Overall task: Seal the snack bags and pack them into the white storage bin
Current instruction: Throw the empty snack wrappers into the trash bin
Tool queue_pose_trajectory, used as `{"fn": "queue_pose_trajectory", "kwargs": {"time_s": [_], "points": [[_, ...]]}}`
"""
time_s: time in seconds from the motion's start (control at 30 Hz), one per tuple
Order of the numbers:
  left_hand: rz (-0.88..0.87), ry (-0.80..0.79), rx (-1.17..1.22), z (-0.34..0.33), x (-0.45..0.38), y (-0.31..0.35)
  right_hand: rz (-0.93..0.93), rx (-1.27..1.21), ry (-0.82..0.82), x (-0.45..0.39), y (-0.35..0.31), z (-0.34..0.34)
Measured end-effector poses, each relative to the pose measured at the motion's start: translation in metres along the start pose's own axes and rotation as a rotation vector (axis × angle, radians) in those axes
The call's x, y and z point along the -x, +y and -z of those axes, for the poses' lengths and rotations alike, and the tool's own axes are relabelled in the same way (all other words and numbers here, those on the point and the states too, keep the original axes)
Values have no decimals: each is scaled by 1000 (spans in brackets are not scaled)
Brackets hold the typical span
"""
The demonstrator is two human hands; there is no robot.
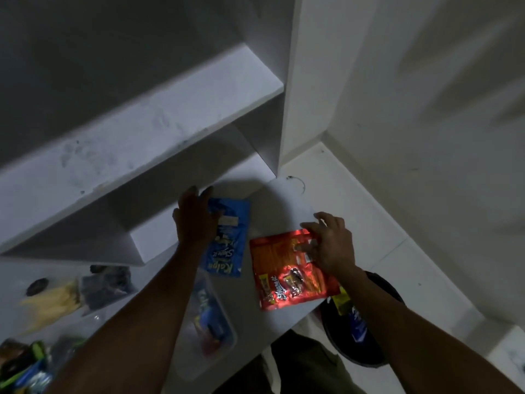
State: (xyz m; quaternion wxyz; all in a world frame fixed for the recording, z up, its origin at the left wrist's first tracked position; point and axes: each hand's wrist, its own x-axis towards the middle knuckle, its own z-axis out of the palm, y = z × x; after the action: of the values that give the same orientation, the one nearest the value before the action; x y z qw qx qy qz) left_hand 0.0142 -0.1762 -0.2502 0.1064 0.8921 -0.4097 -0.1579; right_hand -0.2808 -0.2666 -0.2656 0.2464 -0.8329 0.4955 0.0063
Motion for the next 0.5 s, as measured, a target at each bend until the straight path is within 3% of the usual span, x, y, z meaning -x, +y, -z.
{"fn": "queue_pose_trajectory", "kwargs": {"time_s": [0.37,0.5], "points": [[-43,66,63,-5,-10,-3,-43,-80,113,-7,5,-10],[-26,52,28,9,-2,-2,-59,-30,57,4,1,-1]]}}
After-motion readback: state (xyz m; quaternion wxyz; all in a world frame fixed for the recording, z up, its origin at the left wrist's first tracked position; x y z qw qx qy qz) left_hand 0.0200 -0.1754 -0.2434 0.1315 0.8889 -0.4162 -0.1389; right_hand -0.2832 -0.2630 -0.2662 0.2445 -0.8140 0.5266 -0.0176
